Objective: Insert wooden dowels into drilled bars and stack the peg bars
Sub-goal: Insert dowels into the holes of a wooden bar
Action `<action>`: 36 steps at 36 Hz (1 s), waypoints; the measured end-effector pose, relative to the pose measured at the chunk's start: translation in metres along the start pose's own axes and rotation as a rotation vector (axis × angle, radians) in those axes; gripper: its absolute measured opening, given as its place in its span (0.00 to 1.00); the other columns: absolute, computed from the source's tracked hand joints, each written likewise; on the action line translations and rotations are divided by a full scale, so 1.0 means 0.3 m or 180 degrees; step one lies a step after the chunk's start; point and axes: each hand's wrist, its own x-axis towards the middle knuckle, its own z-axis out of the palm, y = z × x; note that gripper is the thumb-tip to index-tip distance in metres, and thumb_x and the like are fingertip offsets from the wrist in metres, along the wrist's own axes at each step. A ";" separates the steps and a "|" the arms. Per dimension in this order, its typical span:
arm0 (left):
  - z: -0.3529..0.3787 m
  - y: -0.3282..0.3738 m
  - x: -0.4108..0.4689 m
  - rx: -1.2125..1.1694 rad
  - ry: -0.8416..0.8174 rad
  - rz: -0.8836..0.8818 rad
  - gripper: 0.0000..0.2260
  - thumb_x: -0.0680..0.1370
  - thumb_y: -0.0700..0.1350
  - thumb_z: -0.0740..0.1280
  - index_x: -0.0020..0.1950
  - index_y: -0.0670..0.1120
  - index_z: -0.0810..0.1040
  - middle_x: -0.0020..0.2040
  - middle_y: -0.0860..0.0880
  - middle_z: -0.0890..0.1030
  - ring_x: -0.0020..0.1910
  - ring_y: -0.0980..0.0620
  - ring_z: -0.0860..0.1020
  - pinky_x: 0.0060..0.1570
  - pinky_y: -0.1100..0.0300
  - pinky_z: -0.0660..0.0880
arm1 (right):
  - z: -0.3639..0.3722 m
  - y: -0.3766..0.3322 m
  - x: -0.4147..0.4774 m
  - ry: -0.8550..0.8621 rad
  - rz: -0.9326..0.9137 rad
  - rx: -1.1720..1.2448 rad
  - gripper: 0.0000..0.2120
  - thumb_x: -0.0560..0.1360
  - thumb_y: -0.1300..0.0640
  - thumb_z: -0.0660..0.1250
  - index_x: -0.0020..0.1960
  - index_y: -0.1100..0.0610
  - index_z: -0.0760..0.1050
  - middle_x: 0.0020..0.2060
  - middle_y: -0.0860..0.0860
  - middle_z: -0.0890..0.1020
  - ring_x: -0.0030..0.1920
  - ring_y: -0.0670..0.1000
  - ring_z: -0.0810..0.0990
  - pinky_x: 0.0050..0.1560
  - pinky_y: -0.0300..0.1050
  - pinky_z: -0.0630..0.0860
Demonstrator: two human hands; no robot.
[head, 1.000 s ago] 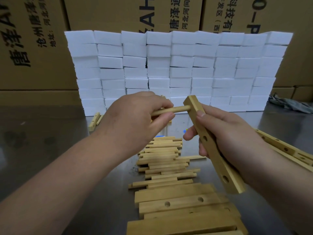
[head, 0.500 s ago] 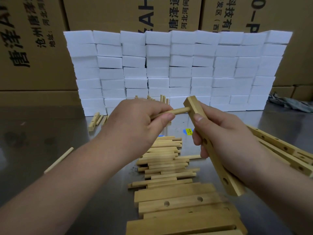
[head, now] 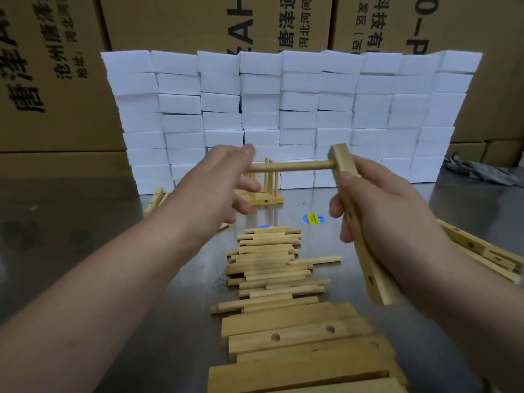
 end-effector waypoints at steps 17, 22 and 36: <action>0.114 -0.254 0.004 0.3371 -0.1206 0.0488 0.13 0.75 0.57 0.64 0.57 0.57 0.77 0.53 0.58 0.78 0.51 0.56 0.74 0.45 0.62 0.69 | 0.004 0.050 0.035 0.0394 0.0406 0.0395 0.10 0.79 0.54 0.57 0.48 0.47 0.77 0.39 0.44 0.83 0.26 0.40 0.76 0.36 0.43 0.69; 0.121 -0.270 0.010 0.3442 -0.1168 0.0563 0.18 0.75 0.62 0.61 0.63 0.58 0.73 0.58 0.57 0.72 0.57 0.55 0.71 0.49 0.61 0.67 | -0.001 0.056 0.034 0.0413 0.0369 0.0288 0.13 0.79 0.52 0.57 0.41 0.46 0.78 0.35 0.47 0.82 0.27 0.39 0.77 0.38 0.44 0.69; 0.129 -0.299 0.019 0.3453 -0.1336 0.0372 0.20 0.76 0.62 0.58 0.66 0.56 0.69 0.59 0.54 0.71 0.57 0.54 0.69 0.49 0.60 0.65 | 0.011 0.059 0.025 0.0178 0.0458 0.0462 0.10 0.78 0.57 0.58 0.47 0.44 0.76 0.39 0.44 0.83 0.27 0.40 0.76 0.32 0.41 0.67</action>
